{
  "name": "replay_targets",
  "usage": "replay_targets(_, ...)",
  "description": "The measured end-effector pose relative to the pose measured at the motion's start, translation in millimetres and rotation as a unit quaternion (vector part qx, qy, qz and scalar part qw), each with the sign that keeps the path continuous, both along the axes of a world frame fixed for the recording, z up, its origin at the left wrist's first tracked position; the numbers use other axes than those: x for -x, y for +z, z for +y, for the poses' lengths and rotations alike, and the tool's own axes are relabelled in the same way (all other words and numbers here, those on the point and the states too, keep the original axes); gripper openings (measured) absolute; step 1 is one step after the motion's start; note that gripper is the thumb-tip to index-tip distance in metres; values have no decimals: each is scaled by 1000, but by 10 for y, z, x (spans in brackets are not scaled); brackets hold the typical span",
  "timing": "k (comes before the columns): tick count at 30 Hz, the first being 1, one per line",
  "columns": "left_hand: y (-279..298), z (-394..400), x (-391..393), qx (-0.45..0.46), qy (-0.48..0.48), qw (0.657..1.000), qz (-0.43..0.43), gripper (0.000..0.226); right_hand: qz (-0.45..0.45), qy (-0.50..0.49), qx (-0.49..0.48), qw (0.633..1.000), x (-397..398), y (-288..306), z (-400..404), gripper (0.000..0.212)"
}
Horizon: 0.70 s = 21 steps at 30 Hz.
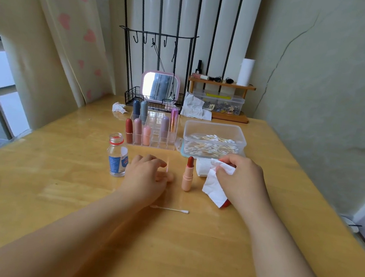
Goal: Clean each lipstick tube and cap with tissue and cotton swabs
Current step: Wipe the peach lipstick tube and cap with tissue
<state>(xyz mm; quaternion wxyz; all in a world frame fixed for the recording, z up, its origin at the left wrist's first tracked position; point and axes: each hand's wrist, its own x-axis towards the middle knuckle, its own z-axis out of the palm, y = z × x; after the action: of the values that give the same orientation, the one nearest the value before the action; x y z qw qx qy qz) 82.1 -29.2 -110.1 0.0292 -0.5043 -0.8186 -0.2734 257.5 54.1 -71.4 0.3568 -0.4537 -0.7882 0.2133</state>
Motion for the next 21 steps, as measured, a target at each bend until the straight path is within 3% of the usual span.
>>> replay_targets(4,-18,20,29,41,-21,998,33,26,-7,-6,8,1000,-16,39,-19,13)
replay_targets(7,51,-105,13,-57,-24,996,-64,21,-38,-14,21,999,-41,109,-30,14)
replay_targets(10,189,-286,-7,-122,-31,968,-219,17,-99,18,54,993,-120,277,-102,15)
replay_targets(14,370,-464,-47,-157,-96,863,-471,19,-199,134,86,967,-193,556,-349,15)
replay_targets(18,458,-492,-93,-173,-127,757,-617,15,-212,177,58,959,-96,755,-568,8)
replay_targets(21,442,-484,-122,-185,-138,684,-692,6,-165,198,4,966,-24,760,-664,14)
